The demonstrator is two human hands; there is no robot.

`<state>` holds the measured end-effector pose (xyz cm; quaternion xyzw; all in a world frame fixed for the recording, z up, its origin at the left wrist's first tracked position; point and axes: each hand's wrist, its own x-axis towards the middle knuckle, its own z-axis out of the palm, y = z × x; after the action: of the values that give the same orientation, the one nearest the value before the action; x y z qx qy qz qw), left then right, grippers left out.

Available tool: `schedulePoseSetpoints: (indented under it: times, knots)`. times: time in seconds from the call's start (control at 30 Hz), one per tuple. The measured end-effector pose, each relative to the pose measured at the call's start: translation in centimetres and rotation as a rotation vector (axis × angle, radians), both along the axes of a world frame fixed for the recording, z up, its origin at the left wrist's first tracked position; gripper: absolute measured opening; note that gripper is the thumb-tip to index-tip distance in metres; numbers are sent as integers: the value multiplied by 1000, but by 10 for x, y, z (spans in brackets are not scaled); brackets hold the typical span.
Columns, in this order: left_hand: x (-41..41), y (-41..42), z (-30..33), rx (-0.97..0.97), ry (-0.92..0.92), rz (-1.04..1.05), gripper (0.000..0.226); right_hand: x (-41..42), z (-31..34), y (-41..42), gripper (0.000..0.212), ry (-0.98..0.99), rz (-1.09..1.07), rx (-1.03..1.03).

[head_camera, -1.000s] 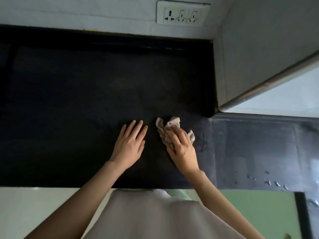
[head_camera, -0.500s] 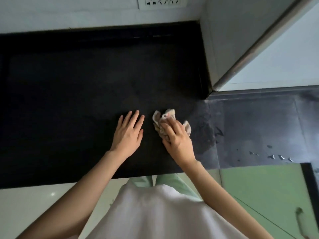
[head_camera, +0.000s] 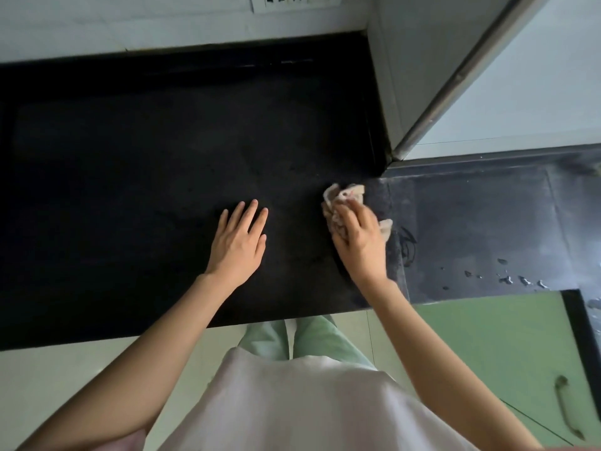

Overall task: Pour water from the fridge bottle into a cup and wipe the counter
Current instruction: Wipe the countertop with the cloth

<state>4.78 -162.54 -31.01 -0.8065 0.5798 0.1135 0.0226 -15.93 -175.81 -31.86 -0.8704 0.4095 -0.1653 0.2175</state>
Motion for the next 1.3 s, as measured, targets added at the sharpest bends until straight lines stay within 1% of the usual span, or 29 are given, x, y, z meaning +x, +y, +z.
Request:
schedulePoseSetpoints:
  times: [0.1,0.17,0.23,0.3,0.37,0.47,0.53,0.6,0.67,0.77,0.87,0.93,1.0,1.1,1.17,1.23,1.3]
  knots:
    - [-1,2,2,1,-3,12,52,-1,-3,41,46,-11,203,-1]
    - [-3,7,3,1,-6,27,52,-21,-4,62,42,-9,356,0]
    - [-5,14,3,-11,-13,41,52,-46,-4,63,40,5,445,-24]
    - [-9,25,3,-29,-19,61,51,-55,-4,43,41,15,452,-56]
    - [-13,36,2,-45,-21,95,51,-43,-5,15,43,42,362,-72]
    - [-19,53,2,-41,-37,165,51,11,0,-15,44,20,195,-39]
    - [-22,64,2,-26,-42,221,52,56,4,-14,42,8,176,-16]
    - [-22,74,4,-19,-47,285,51,91,5,4,41,12,243,3]
    - [-19,87,6,-27,-50,353,51,102,4,29,44,20,373,10]
    - [-12,109,9,-44,-70,422,50,74,-1,53,54,27,546,12]
    - [-3,127,9,-50,-81,455,49,32,-2,49,58,25,595,7]
    - [3,136,9,-36,-88,463,49,24,1,32,57,13,566,-17]
    - [10,142,9,-13,-91,461,50,36,1,10,53,6,500,-30]
    - [19,147,10,7,-93,447,50,82,-1,-11,44,-6,273,-2]
    - [22,150,8,18,-82,413,51,118,0,-9,40,-20,146,26]
    - [24,153,4,33,-67,371,52,146,0,7,37,-24,115,14]
    - [25,156,2,28,-61,337,52,160,-1,32,40,-5,181,-21]
